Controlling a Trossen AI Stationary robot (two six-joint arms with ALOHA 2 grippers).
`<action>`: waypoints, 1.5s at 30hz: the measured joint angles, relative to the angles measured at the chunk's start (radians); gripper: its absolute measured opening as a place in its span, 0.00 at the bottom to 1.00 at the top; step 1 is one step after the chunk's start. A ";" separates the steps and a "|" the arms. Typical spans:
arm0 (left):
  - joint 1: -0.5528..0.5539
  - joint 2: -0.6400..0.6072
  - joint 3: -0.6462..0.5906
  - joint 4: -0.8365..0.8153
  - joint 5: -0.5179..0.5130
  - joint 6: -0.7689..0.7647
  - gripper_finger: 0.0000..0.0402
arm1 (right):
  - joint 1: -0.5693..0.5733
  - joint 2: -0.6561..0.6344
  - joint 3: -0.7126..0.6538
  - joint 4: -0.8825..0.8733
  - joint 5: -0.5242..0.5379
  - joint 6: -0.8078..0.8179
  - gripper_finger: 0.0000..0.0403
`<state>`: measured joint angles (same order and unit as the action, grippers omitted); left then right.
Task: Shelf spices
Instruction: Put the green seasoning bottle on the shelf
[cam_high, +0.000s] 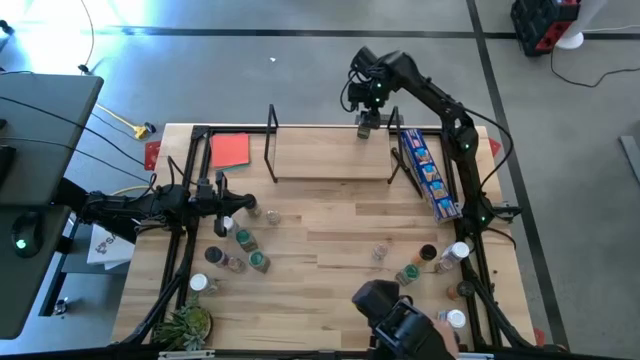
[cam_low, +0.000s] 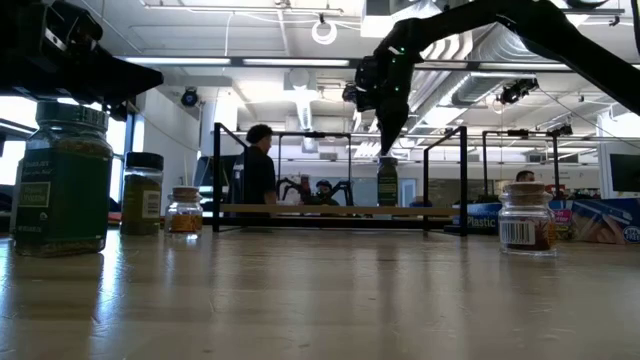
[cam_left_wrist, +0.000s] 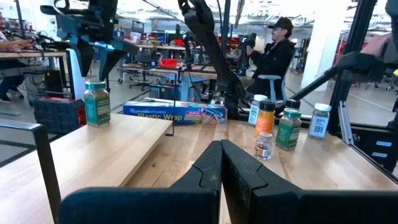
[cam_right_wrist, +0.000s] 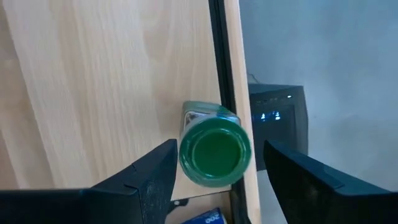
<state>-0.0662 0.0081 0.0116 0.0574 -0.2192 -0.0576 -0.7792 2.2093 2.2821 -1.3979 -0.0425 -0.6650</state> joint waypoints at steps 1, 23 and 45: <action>0.000 0.000 0.000 0.000 0.000 -0.009 0.00 | 0.000 0.000 -0.014 0.009 0.000 0.003 0.58; 0.000 0.000 0.000 0.000 0.000 -0.019 0.00 | 0.002 0.001 -0.138 0.053 0.016 -0.171 0.50; 0.000 0.000 0.000 0.000 0.000 -0.020 0.00 | 0.001 0.001 -0.137 0.037 0.019 -0.174 0.63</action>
<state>-0.0662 0.0078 0.0116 0.0578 -0.2195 -0.0780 -0.7780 2.2105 2.1448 -1.3612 -0.0238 -0.8391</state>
